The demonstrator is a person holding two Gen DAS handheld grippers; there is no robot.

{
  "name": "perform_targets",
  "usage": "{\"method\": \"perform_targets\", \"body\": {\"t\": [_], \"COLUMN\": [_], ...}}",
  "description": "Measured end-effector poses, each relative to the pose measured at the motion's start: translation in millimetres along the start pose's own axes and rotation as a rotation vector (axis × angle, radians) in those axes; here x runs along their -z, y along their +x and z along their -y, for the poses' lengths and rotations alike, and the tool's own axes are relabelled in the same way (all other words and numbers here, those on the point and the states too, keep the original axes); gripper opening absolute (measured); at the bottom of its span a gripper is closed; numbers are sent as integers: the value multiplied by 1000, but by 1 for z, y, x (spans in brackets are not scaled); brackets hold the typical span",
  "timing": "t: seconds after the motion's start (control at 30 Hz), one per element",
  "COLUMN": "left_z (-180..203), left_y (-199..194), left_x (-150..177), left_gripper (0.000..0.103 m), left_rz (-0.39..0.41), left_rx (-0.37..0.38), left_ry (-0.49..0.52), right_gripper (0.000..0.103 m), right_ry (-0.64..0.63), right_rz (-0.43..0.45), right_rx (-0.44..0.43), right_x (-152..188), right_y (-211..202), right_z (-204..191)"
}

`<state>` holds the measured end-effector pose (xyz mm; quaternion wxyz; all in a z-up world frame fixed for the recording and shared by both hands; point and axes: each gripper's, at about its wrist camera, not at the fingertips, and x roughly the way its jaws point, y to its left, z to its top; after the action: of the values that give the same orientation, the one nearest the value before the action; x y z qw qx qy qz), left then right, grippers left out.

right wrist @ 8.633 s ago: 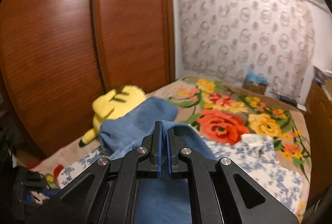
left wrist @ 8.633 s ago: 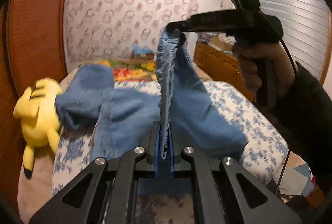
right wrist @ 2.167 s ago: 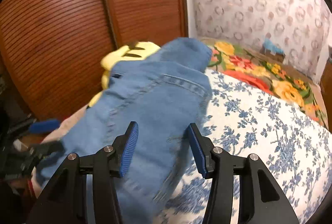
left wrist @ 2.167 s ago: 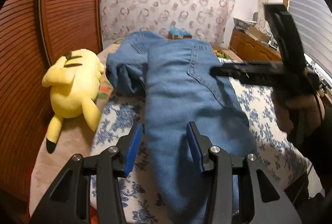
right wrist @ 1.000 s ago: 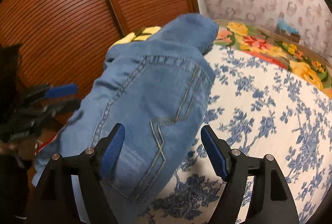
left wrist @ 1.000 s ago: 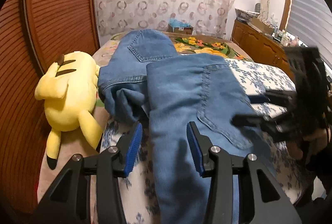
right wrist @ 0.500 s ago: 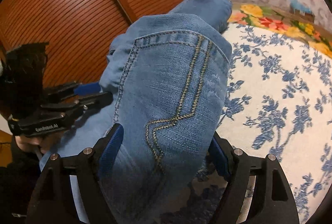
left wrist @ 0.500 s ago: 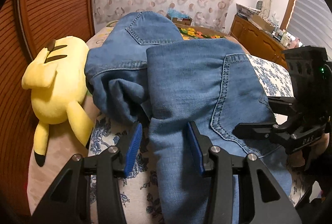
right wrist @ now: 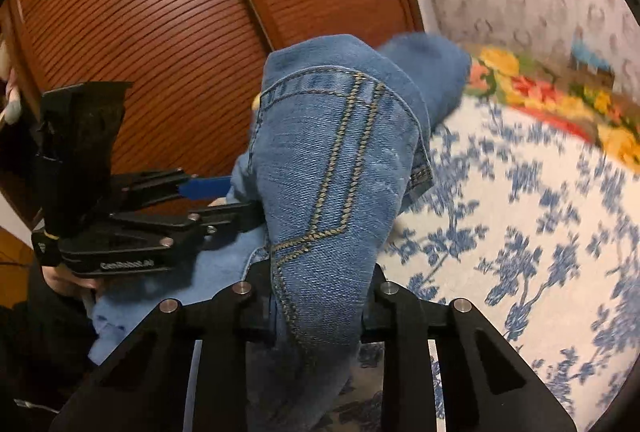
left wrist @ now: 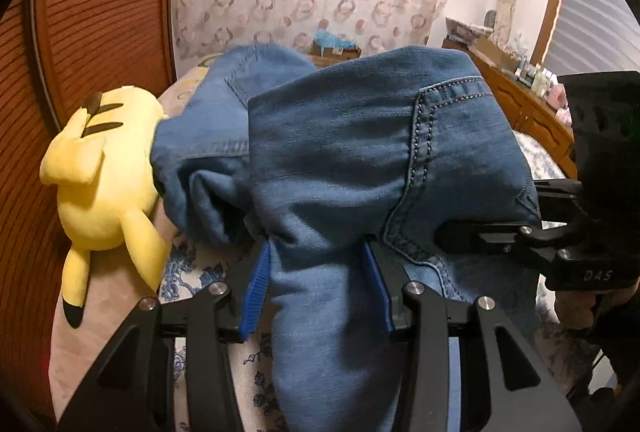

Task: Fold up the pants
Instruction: 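Grasp the jeans back pocket end with the right gripper and lift it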

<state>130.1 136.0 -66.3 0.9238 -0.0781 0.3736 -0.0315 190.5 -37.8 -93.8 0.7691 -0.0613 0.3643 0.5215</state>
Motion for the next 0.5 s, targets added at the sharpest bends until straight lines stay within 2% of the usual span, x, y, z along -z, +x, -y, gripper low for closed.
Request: {"method": "perform_targets", "body": {"t": [0.3, 0.5], "left_z": [-5, -21], "left_y": [-61, -92], "left_x": [-27, -56], "left_gripper": [44, 44], "left_rz": [163, 275], "left_rx": [21, -15], "left_ry": [-34, -63], "right_gripper": [23, 23], "right_ry": [-117, -208], "right_rz": [28, 76], "right_rx": [-13, -31], "right_x": [-51, -105], "right_y": [-39, -52], "right_z": [-48, -76]}}
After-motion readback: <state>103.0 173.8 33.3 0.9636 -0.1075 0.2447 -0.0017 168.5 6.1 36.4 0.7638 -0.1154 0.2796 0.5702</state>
